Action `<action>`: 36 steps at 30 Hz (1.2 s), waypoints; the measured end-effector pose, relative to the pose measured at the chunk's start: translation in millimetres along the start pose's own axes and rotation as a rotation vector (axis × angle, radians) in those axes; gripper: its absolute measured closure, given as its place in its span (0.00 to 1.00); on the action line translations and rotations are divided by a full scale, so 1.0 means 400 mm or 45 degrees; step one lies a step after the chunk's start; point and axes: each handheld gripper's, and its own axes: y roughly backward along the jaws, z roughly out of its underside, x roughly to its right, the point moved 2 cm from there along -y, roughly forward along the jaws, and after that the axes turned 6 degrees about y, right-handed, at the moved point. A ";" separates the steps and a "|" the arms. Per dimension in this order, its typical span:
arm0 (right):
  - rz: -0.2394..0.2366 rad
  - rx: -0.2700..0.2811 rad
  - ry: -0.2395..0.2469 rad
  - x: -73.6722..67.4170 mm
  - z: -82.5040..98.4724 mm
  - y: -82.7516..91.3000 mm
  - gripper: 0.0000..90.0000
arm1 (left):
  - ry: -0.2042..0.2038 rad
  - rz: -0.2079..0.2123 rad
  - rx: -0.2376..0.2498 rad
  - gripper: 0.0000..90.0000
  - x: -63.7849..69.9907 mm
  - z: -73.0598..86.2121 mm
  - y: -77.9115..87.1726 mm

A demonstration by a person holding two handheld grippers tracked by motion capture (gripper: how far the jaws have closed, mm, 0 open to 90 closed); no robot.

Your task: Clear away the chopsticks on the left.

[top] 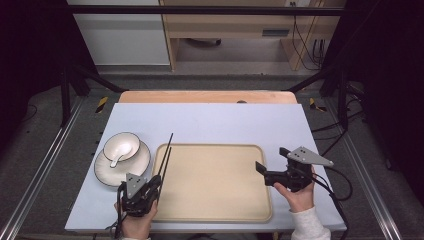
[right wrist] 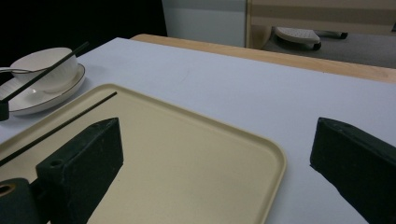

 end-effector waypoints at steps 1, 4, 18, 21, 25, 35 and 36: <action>0.000 -0.005 -0.004 -0.001 0.001 -0.003 0.03 | 0.000 0.002 -0.008 0.94 0.003 0.012 -0.005; -0.002 -0.011 0.002 -0.002 0.002 -0.005 0.03 | 0.015 0.004 -0.017 0.94 0.005 0.023 -0.011; -0.011 -0.024 -0.005 -0.008 0.005 -0.012 0.03 | 0.020 -0.011 -0.044 0.94 0.024 0.072 -0.054; -0.011 -0.027 0.007 -0.007 0.006 -0.013 0.03 | 0.015 -0.016 -0.055 0.94 0.025 0.077 -0.060; -0.009 -0.029 0.007 -0.008 0.007 -0.017 0.03 | 0.016 -0.019 -0.074 0.94 0.027 0.088 -0.071; -0.012 -0.035 0.012 -0.008 0.009 -0.018 0.03 | 0.012 -0.045 -0.110 0.94 0.026 0.100 -0.089; -0.012 -0.035 0.012 -0.008 0.009 -0.018 0.03 | 0.012 -0.045 -0.110 0.94 0.026 0.100 -0.089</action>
